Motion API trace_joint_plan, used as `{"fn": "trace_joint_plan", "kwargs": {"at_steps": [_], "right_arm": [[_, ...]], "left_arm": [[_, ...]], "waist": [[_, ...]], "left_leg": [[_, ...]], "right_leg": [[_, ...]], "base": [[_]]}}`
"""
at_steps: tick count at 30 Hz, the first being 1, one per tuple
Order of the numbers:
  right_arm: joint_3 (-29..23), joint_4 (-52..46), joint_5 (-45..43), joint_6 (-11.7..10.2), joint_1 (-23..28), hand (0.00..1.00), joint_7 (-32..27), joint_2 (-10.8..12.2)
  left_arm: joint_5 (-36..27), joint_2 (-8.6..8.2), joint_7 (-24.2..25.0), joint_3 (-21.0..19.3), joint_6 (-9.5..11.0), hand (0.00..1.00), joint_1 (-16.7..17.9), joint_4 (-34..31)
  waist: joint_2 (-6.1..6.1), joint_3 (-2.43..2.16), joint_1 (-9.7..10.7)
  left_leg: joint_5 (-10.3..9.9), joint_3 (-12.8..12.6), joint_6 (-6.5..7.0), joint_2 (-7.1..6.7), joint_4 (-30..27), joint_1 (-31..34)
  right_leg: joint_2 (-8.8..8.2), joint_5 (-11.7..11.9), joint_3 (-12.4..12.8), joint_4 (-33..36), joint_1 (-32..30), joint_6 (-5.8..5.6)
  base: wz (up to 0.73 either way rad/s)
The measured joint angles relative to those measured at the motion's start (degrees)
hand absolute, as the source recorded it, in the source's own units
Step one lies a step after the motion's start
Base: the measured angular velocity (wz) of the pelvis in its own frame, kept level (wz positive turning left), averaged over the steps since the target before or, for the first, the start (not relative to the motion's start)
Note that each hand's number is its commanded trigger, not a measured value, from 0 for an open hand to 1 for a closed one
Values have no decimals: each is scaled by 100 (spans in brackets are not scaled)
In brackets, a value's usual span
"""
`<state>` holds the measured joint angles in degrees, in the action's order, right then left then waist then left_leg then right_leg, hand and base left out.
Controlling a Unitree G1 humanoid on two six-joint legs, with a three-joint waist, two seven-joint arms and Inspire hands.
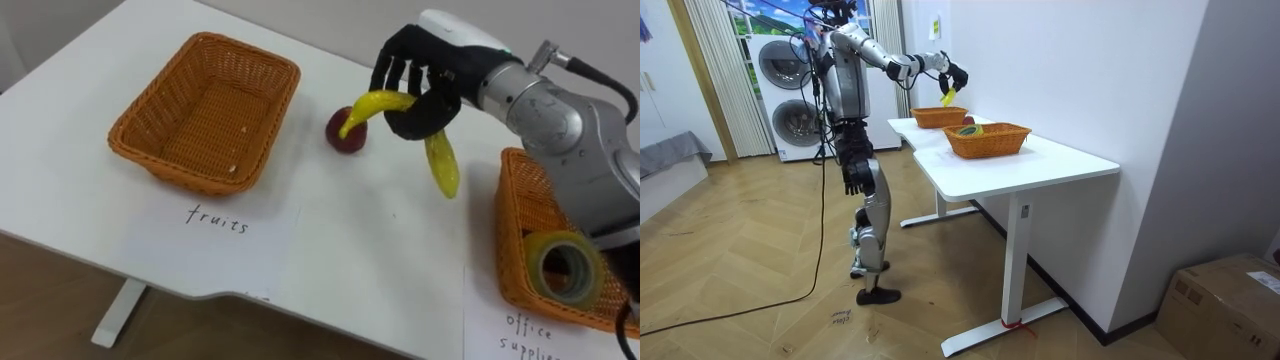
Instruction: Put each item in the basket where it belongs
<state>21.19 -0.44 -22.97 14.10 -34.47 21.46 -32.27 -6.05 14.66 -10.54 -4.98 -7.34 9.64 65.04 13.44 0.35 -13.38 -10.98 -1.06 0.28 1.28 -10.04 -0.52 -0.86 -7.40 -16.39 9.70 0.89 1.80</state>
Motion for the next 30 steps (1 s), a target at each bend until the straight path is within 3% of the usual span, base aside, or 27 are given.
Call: {"fn": "trace_joint_plan", "kwargs": {"at_steps": [6, 10, 30], "right_arm": [[18, -280, 0, 96, -95, 100, 48, 68], [134, -300, 0, 103, -150, 100, 55, 70], [472, -275, 46, 99, -323, 100, 183, 81]], "left_arm": [[0, 14, 9, -5, -15, 0, 10, -57], [-2, 37, 59, -4, -20, 0, 13, -5], [-2, 71, 106, 1, -106, 0, 211, 14]], "waist": [[74, -46, -184], [159, 1, -263], [165, 18, -314]], "left_leg": [[14, 0, -7, 6, 21, -24], [13, 101, -6, 3, 37, -109], [12, 174, -5, -20, 42, -106]], "right_leg": [[-7, -2, 39, -1, -15, -2], [-5, -4, 24, -9, 99, -7], [-5, -40, -109, -5, 126, -63]], "base": [[-1], [10], [2]]}}
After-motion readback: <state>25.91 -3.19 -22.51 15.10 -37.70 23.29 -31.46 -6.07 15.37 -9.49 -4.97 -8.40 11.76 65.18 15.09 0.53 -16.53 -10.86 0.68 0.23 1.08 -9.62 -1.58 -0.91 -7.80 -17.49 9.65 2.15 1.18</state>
